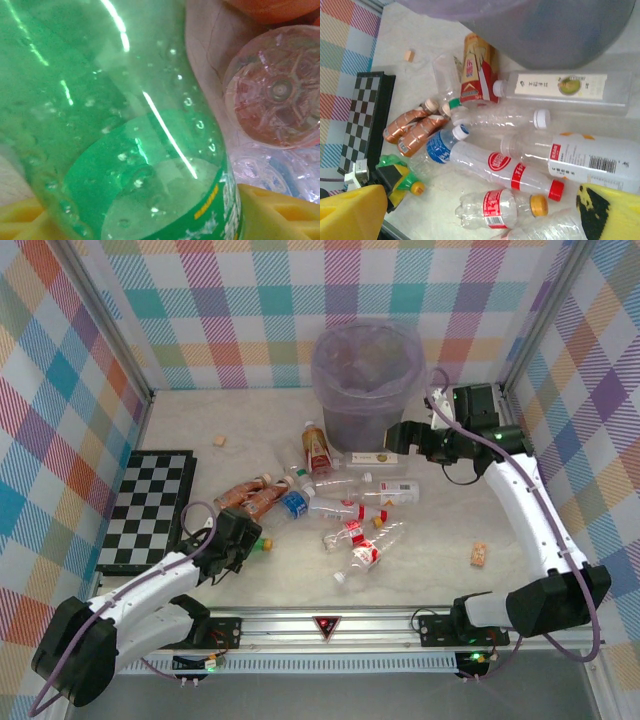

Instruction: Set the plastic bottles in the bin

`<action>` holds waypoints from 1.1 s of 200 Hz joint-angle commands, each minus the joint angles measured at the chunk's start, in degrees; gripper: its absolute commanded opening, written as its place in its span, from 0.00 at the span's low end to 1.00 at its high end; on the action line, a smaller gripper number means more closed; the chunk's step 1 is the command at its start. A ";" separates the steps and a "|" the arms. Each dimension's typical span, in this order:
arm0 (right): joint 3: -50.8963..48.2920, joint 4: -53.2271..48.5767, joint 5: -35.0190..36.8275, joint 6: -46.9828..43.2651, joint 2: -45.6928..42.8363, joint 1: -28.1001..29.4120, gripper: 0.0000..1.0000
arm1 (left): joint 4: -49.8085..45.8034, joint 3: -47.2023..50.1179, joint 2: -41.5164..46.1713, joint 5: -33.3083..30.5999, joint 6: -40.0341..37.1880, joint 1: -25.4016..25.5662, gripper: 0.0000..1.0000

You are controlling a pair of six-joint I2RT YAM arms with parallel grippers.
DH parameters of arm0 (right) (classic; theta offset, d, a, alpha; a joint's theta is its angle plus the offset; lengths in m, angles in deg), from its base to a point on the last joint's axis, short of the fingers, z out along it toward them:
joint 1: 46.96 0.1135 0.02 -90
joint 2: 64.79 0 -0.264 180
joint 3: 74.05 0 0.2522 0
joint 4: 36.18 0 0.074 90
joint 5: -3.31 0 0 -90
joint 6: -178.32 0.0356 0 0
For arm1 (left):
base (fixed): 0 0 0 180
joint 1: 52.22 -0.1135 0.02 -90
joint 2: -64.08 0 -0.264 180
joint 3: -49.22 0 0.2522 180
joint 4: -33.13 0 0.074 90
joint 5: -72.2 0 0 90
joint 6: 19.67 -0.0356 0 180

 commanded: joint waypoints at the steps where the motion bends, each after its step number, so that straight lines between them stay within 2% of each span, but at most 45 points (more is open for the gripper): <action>1: -1.20 1.46 -3.49 1.11 -3.01 -0.34 0.96 | -4.15 -2.02 0.77 -2.69 -2.12 0.40 0.68; 54: -3.95 5.36 -9.25 4.49 -4.60 -0.43 0.95 | -8.89 -4.96 2.60 -3.99 -4.39 0.39 0.63; 100: -6.09 9.00 -18.50 5.49 -4.77 -0.38 0.96 | -18.12 -14.11 5.99 -6.85 -12.50 0.50 0.63; 121: -8.06 12.01 -22.37 5.97 -5.24 -0.30 0.96 | -18.13 -17.68 6.62 -6.26 -17.09 0.50 0.63; 147: -11.08 17.19 -25.81 7.76 -5.91 -0.19 0.93 | -11.56 -21.67 4.13 1.26 -26.54 0.50 0.61; 177: -12.65 20.80 -27.73 10.58 -4.29 1.11 0.92 | -0.15 -25.89 -1.19 15.10 -35.77 1.17 0.59; 220: -12.63 28.10 -29.22 16.35 1.14 4.27 0.93 | 13.35 -30.13 -8.23 27.02 -41.37 5.66 0.59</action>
